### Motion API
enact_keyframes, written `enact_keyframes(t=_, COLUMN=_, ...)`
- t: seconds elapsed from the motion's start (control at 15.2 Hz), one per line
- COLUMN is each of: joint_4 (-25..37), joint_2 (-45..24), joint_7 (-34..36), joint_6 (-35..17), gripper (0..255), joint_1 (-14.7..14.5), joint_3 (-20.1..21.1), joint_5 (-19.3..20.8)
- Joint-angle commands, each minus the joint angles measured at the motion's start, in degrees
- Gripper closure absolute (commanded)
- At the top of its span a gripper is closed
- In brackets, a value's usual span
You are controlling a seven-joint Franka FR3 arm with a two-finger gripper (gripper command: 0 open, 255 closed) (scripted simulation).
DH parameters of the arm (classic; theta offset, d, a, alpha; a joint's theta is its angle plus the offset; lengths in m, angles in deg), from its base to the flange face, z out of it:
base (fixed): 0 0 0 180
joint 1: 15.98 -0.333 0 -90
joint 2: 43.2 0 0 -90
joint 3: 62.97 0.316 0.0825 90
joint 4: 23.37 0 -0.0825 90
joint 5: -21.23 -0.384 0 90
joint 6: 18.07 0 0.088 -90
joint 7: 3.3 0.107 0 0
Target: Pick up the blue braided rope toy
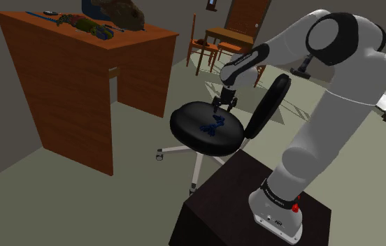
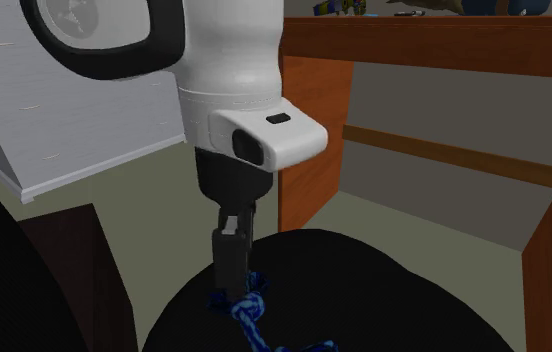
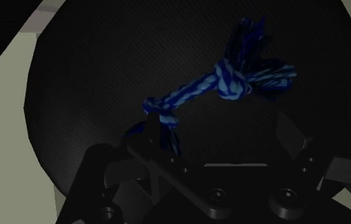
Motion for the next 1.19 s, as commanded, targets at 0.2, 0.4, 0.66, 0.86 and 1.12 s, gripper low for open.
enact_keyframes(t=0.2, joint_4=5.6, joint_2=-10.2, joint_7=-3.2, joint_6=-3.4, gripper=0, joint_1=3.5, joint_3=-0.8, joint_5=-5.8)
enact_keyframes(t=0.4, joint_4=8.8, joint_2=-15.1, joint_7=-4.3, joint_6=-4.6, gripper=0, joint_1=5.6, joint_3=-0.5, joint_5=-8.5)
enact_keyframes(t=0.66, joint_4=8.8, joint_2=-17.7, joint_7=-5.1, joint_6=-7.0, gripper=0, joint_1=6.2, joint_3=0.2, joint_5=-9.8)
enact_keyframes(t=0.86, joint_4=9.0, joint_2=-19.7, joint_7=-5.7, joint_6=-8.8, gripper=0, joint_1=6.6, joint_3=0.9, joint_5=-10.7)
enact_keyframes(t=1.12, joint_4=9.0, joint_2=-20.0, joint_7=-5.9, joint_6=-9.1, gripper=255, joint_1=6.7, joint_3=1.0, joint_5=-10.8)
